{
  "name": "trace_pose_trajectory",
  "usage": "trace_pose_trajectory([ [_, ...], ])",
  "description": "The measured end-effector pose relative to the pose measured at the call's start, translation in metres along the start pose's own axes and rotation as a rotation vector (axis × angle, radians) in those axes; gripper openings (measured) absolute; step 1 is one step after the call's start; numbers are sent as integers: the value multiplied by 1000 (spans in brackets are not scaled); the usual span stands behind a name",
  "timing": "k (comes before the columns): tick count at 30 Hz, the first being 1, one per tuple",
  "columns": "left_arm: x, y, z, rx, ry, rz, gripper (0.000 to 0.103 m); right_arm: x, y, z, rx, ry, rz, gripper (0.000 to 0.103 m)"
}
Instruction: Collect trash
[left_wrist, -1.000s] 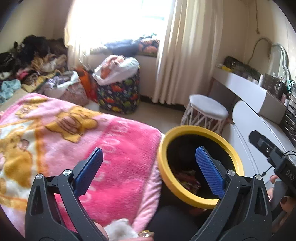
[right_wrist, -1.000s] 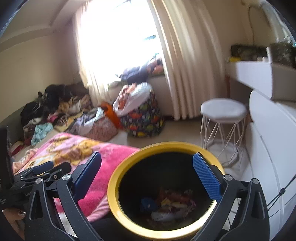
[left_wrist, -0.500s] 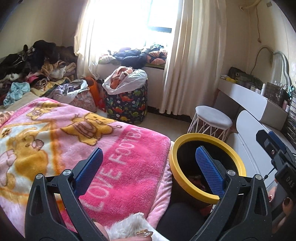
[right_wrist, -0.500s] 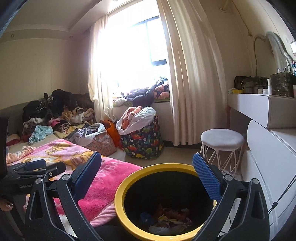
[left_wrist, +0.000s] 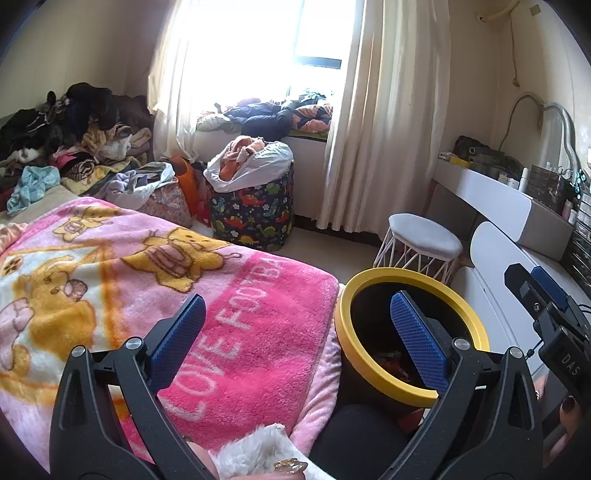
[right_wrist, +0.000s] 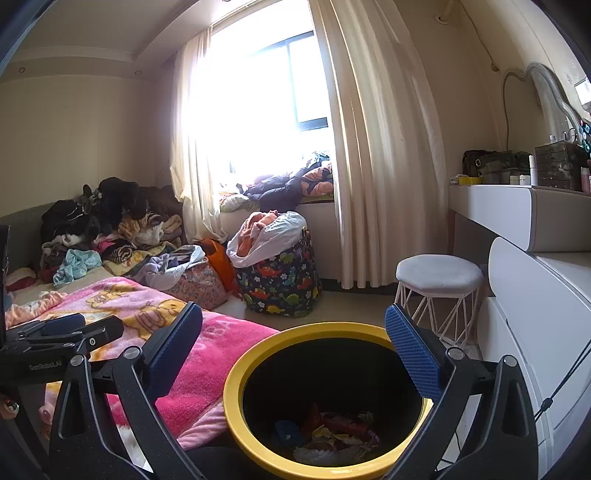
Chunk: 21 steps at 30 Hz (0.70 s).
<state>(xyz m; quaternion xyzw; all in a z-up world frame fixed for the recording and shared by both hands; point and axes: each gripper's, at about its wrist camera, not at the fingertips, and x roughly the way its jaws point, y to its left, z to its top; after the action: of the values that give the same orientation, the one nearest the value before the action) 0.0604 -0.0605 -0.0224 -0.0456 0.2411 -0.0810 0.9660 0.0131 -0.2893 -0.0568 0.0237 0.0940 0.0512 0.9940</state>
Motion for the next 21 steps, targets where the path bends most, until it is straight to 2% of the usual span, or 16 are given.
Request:
trace_pose_trajectory([
  [21, 0, -3, 3, 2, -7, 2, 92, -2, -4, 0, 4, 2, -3, 97],
])
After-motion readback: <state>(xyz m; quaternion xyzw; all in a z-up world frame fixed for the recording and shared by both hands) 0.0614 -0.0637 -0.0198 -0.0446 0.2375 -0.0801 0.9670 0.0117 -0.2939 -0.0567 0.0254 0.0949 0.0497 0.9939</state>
